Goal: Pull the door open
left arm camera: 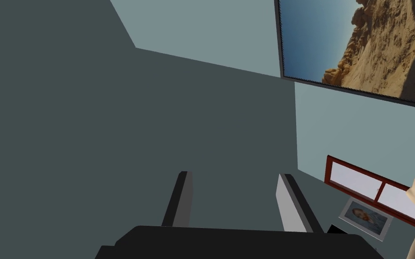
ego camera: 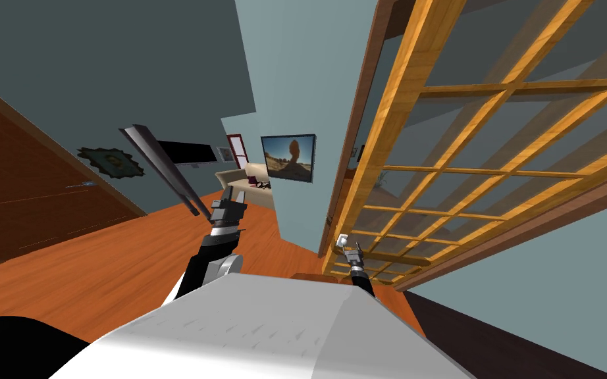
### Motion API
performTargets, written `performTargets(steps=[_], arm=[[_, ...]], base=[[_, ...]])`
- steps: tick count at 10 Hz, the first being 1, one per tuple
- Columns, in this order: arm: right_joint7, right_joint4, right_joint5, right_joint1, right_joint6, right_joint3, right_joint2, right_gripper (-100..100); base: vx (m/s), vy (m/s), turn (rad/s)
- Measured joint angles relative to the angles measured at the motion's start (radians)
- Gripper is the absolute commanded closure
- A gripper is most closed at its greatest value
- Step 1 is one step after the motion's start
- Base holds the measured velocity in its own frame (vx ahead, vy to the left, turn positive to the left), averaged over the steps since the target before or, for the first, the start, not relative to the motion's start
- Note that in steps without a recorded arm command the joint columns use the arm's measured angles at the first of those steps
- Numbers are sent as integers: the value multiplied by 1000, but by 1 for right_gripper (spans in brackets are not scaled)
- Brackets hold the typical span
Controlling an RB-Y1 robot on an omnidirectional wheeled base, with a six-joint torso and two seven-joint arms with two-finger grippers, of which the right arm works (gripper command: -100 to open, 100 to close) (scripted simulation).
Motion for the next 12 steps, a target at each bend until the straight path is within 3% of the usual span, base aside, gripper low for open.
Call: performTargets(steps=[1, 12], arm=[[-22, -1, -5, -6, -7, 16, 10, -100], [-291, -32, -97, -2, 4, 64, 21, -100]], base=[[-44, 43, 44], [-55, -15, 30]])
